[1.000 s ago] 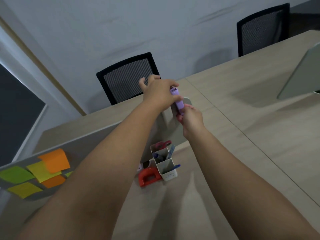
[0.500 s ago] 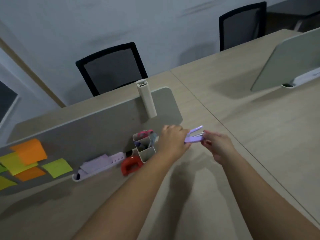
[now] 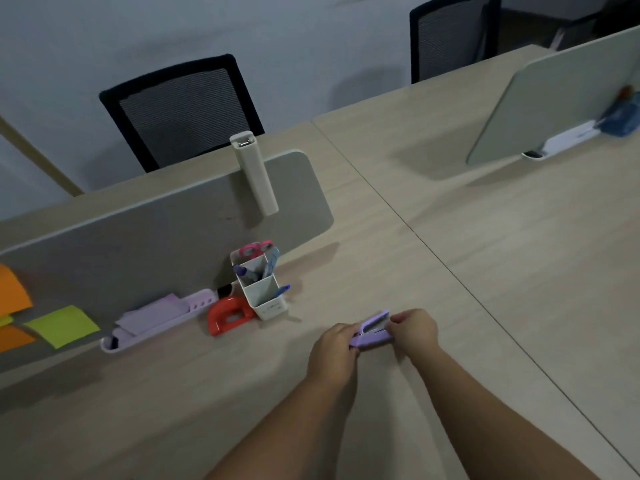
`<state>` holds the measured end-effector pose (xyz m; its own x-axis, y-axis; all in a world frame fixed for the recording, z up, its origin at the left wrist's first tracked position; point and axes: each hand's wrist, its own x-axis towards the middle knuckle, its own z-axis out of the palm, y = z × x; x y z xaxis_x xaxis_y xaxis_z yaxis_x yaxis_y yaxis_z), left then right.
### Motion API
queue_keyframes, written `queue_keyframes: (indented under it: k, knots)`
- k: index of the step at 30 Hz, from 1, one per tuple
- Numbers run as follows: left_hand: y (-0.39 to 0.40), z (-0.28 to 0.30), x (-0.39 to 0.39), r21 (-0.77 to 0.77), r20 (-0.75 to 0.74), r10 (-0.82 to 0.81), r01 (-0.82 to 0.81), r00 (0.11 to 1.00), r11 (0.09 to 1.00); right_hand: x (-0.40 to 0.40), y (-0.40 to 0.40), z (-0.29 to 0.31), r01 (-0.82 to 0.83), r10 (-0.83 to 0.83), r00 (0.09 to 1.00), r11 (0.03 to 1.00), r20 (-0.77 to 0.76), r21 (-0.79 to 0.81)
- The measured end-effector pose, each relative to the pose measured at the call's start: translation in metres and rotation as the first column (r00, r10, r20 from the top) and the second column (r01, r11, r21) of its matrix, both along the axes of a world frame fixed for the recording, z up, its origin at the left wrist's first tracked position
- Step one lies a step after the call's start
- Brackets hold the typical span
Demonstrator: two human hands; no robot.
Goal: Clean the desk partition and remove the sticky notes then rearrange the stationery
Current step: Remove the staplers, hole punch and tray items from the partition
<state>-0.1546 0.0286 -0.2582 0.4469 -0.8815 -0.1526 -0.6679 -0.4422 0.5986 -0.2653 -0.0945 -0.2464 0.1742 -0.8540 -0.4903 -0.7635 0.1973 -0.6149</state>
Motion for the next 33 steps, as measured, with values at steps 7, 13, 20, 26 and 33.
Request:
queue_keyframes:
  k: [7, 13, 20, 26, 33]
  knots:
    - [-0.02, 0.094, 0.041, -0.398, 0.156, 0.012, 0.052, 0.988, 0.916, 0.035, -0.013, 0.044, 0.075, -0.06, 0.986, 0.993, 0.153, -0.094]
    - [-0.064, 0.256, 0.141, -0.533, 0.491, 0.346, -0.039, 0.8, 0.845, 0.156, 0.003, 0.129, -0.142, -0.01, 0.752, 0.974, 0.659, 0.177]
    - [-0.062, 0.266, 0.204, -0.156, 0.329, 0.148, -0.101, 0.933, 0.983, 0.204, 0.003, 0.181, -0.263, -0.452, 0.484, 0.742, 0.75, 0.617]
    - [-0.046, 0.29, 0.182, -0.519, 0.146, 0.21, -0.106, 0.967, 0.848, 0.189, -0.03, 0.217, -0.139, -0.516, 0.264, 0.816, 0.815, 0.561]
    - [-0.01, 0.206, 0.093, -0.449, 0.206, 0.13, -0.024, 0.97, 0.893, 0.069, -0.036, 0.18, 0.055, -0.384, 0.272, 0.922, 0.882, 0.384]
